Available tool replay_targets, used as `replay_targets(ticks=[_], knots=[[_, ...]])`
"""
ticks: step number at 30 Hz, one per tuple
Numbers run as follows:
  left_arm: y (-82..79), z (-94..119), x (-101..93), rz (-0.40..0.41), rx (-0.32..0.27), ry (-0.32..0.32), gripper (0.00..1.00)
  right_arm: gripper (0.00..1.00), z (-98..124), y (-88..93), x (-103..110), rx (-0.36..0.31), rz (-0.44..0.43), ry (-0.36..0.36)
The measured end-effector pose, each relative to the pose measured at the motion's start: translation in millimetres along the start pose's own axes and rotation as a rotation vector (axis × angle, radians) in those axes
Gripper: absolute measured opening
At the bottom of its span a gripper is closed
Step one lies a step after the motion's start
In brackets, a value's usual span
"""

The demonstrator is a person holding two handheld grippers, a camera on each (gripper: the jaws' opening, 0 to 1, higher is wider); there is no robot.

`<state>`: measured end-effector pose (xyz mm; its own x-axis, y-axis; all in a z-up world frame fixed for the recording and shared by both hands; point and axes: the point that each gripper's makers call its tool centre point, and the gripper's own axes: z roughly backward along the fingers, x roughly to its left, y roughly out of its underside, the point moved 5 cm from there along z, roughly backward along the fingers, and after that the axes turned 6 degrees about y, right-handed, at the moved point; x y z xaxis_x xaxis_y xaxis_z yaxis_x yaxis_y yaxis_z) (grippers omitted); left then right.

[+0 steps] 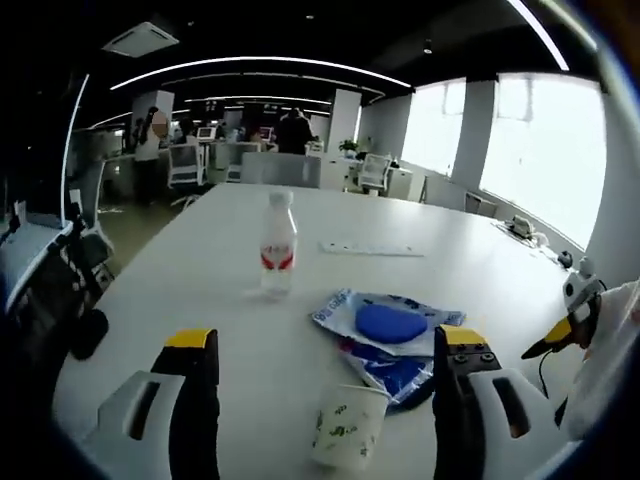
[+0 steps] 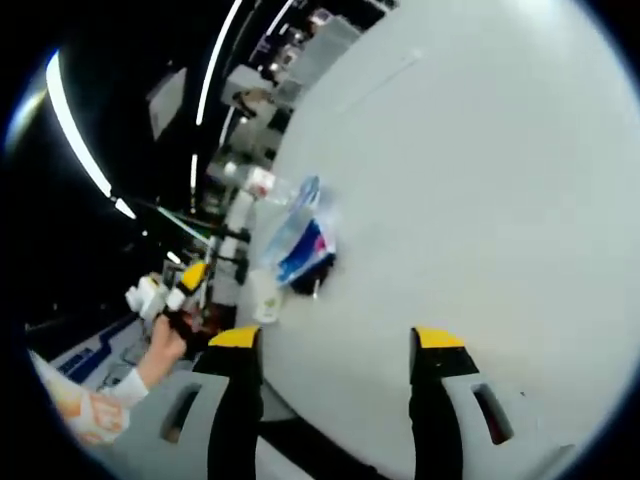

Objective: Arrange the tabletop items into an orderly group along one side of the table until the central work area is clear of visible clutter.

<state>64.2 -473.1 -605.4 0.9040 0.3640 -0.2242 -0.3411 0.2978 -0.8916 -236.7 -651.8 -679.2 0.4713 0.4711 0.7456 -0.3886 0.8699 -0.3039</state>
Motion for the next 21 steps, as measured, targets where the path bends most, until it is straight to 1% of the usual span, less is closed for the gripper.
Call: replay_targets(ticks=[8,13,17,20,21], knots=[[10.3,0.2,-4.9,0.035,0.007,-0.009,0.9,0.58,3.0,-2.6,-1.2,-0.019,-0.01,-0.001],[19.3,-3.6,-7.3,0.036,0.049,0.003,0.87,0.58,4.4,-1.6,-5.4,-0.022,-0.021,0.007],[34.4,-7.9,-7.8,0.043,0.126,0.021,0.83,0.58,3.4,-0.9,-6.7,-0.018,-0.026,0.01],[43.3,-10.1,-8.6,0.046,0.165,0.029,0.82,0.58,1.7,-0.3,-6.0,-0.012,-0.035,0.007],[48.7,-10.4,-9.2,0.046,0.197,0.033,0.81,0.58,0.8,0.1,-4.9,-0.009,-0.034,0.006]])
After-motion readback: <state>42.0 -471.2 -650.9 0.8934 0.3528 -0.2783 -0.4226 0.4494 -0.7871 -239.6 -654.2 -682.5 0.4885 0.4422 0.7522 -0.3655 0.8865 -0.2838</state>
